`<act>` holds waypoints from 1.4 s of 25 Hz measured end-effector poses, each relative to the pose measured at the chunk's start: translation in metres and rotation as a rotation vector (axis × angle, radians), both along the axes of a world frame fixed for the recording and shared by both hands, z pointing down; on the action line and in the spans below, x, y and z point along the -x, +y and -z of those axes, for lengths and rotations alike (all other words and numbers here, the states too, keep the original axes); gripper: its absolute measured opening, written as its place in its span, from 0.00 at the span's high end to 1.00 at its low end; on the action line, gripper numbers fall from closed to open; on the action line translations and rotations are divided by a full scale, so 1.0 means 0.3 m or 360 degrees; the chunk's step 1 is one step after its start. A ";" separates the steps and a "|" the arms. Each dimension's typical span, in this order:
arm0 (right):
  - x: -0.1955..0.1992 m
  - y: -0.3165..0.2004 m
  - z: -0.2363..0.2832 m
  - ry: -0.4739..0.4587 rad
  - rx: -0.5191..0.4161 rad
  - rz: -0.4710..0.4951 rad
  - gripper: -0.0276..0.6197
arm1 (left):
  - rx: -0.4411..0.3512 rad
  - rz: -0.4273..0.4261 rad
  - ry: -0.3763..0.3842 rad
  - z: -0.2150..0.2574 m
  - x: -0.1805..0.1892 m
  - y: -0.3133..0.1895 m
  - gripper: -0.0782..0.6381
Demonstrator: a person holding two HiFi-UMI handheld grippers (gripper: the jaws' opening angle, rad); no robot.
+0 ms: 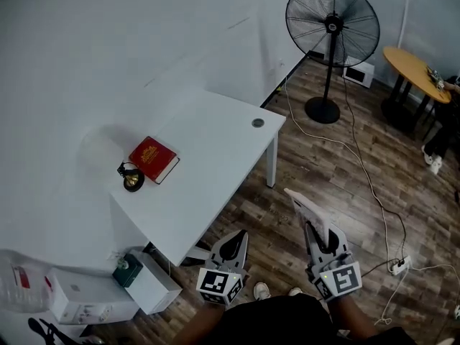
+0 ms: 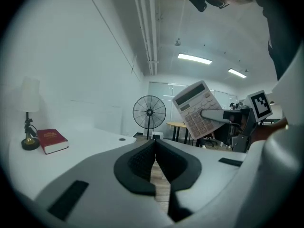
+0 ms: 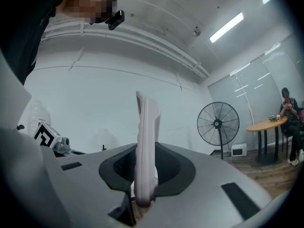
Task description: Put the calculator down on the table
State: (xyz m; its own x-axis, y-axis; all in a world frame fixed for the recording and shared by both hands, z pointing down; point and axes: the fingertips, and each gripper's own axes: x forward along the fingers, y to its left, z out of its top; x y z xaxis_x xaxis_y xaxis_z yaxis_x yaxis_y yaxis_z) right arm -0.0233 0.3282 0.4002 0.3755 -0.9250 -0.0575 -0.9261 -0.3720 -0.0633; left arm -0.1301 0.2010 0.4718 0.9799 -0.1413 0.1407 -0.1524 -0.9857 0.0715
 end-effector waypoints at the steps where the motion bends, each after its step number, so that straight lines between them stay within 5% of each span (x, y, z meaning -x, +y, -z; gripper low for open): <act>1: 0.001 -0.013 0.000 -0.0020 -0.0013 -0.0001 0.82 | 0.0016 0.0001 0.0008 -0.004 0.002 -0.012 0.86; 11: -0.086 -0.126 0.014 -0.0166 -0.0129 0.0039 0.82 | 0.0021 0.0034 0.0039 -0.001 -0.069 -0.124 0.86; 24: -0.454 -0.322 0.020 -0.0475 -0.0285 0.0248 0.82 | -0.0015 0.0166 -0.0043 -0.005 -0.367 -0.286 0.86; 35: -0.685 -0.403 0.014 -0.0598 -0.0294 0.0438 0.82 | 0.0003 0.0309 -0.0054 0.016 -0.578 -0.318 0.86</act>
